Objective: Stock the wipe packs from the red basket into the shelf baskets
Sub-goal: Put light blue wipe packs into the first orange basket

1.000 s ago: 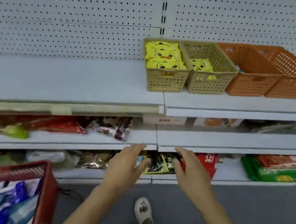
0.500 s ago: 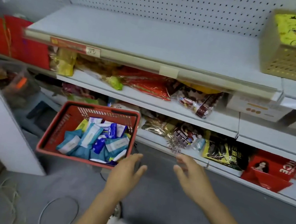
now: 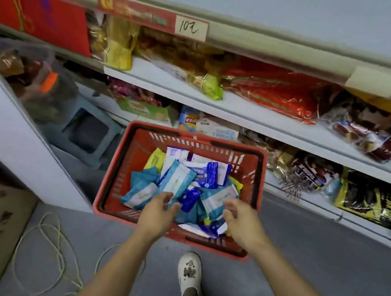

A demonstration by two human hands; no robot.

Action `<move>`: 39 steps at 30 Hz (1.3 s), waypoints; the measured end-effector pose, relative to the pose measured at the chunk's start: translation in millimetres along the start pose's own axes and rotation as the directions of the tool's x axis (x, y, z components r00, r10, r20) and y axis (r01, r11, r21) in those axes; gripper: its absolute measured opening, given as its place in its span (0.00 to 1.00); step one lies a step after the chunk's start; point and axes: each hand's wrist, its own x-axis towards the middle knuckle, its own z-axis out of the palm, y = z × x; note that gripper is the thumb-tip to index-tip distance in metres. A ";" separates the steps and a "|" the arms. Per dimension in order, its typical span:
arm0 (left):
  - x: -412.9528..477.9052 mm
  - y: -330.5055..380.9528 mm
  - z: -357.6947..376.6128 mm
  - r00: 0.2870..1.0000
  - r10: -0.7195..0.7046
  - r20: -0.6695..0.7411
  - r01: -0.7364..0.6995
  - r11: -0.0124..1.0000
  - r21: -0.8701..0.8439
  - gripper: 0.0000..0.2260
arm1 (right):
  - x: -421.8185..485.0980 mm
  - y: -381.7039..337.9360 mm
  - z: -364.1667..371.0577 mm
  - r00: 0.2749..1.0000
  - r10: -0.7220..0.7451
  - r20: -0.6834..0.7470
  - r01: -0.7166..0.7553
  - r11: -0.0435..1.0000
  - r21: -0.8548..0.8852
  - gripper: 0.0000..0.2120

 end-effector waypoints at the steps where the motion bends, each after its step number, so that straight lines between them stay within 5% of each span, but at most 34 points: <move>1: 17.2 -4.0 -1.3 1.000 -0.014 0.001 0.014 1.000 0.001 0.21 | 16.3 2.8 10.5 0.999 0.039 0.007 -0.038 0.999 -0.019 0.14; 6: 84.8 -17.4 5.0 1.000 0.006 -0.022 -0.004 0.997 0.072 0.25 | 73.8 14.3 41.9 0.979 0.200 0.032 -0.187 0.954 -0.236 0.24; 9: 113.1 -23.7 12.2 0.999 0.012 -0.035 -0.008 0.996 0.088 0.25 | 94.8 17.5 46.7 0.990 0.101 0.093 -0.052 0.902 -0.428 0.37; 13: 127.7 -27.5 16.7 0.997 0.042 -0.063 -0.028 0.978 0.208 0.29 | 110.7 14.1 50.9 0.986 0.069 0.150 0.064 0.676 -0.734 0.44; 18: 124.2 -25.4 17.1 0.988 0.082 -0.130 -0.038 0.949 0.314 0.24 | 111.6 13.9 49.8 0.984 -0.083 0.157 0.178 0.434 -0.883 0.33; 22: 102.8 -23.6 19.6 0.993 0.040 -0.110 -0.045 0.998 -0.047 0.09 | 93.9 14.2 41.4 0.948 -0.305 0.095 0.236 0.468 -0.851 0.24; 25: 71.6 -11.3 14.7 0.992 -0.015 -0.123 -0.021 0.957 -0.290 0.08 | 62.9 0.0 21.5 0.938 -0.321 -0.128 0.168 0.746 -0.644 0.17; 28: 32.5 6.8 8.9 0.995 -0.019 -0.103 -0.033 0.879 -0.476 0.09 | 25.7 -10.9 -7.3 0.955 -0.107 -0.275 0.100 0.994 -0.041 0.14; 31: -11.1 33.8 17.3 0.999 0.018 -0.036 -0.035 0.818 -0.574 0.06 | -14.6 -10.5 -44.4 0.953 0.076 -0.293 0.087 0.859 0.505 0.08; 39: -138.5 154.9 107.1 0.977 0.168 0.132 -0.029 0.716 -0.698 0.05 | -137.4 52.1 -161.4 0.934 0.233 -0.272 0.092 0.579 0.810 0.04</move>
